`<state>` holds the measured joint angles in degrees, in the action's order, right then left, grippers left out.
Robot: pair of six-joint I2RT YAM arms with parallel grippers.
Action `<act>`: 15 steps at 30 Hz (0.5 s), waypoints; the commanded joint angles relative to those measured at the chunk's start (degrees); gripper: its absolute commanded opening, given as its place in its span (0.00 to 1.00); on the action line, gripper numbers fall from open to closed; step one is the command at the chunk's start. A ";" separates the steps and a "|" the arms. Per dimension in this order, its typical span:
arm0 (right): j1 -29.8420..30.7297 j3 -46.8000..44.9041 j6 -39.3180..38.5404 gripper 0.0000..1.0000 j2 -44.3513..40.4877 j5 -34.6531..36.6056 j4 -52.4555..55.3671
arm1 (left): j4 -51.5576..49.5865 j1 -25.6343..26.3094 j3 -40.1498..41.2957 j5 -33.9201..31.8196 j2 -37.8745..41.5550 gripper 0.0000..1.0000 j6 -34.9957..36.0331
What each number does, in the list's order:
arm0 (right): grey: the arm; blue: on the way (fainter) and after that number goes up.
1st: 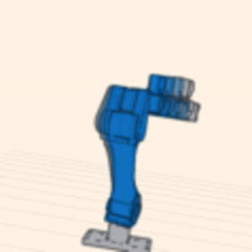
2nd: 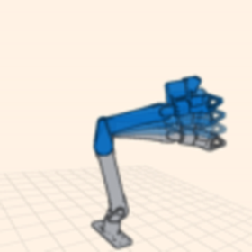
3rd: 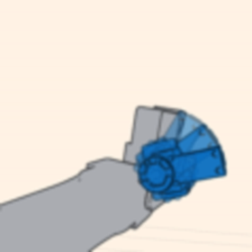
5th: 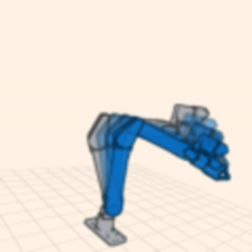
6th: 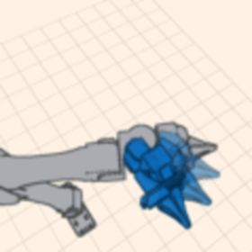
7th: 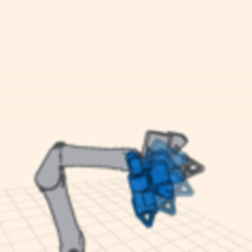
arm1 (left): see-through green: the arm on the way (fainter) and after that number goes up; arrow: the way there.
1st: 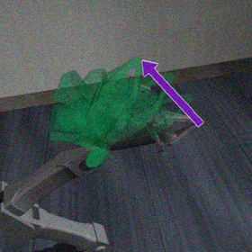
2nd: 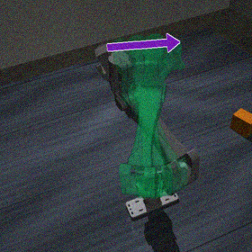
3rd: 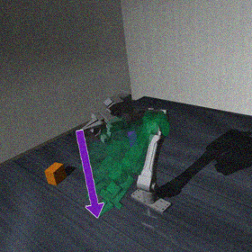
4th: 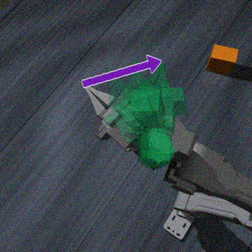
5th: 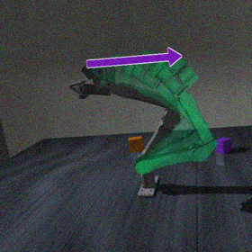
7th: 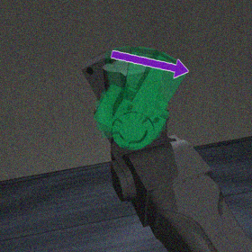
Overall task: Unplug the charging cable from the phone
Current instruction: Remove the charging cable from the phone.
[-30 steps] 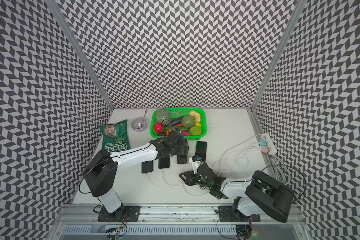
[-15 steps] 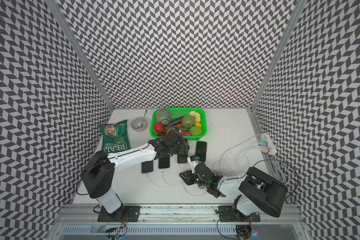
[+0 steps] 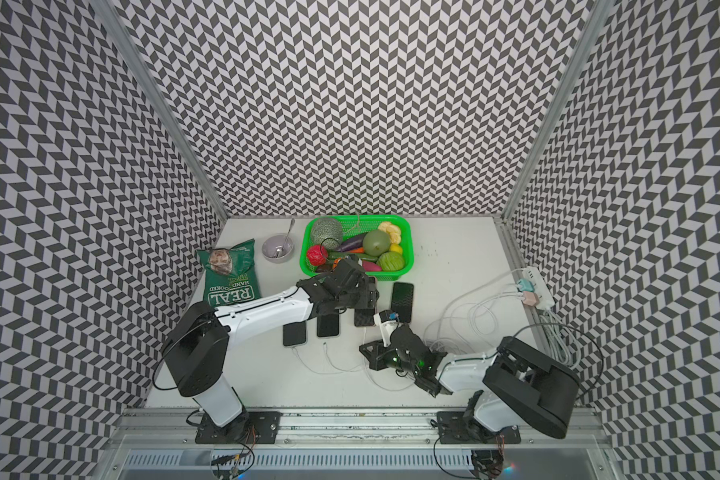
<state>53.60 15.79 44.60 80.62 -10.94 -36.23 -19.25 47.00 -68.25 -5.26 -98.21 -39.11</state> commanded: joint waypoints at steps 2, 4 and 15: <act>1.23 -0.88 -0.13 0.07 -1.51 0.21 -1.92 | 2.38 -0.66 -1.91 -0.77 0.71 0.00 0.16; 1.61 -1.14 -0.06 0.07 -1.66 0.29 -1.92 | 2.24 -0.75 -2.23 -0.94 0.41 0.00 0.33; 3.06 -2.25 0.07 0.07 -1.72 0.74 -2.24 | 2.01 -1.49 -2.96 -1.31 -0.80 0.00 0.88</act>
<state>56.16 14.17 44.71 80.14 -10.50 -36.21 -19.29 45.63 -68.58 -5.93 -98.83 -38.65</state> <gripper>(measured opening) 0.072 0.791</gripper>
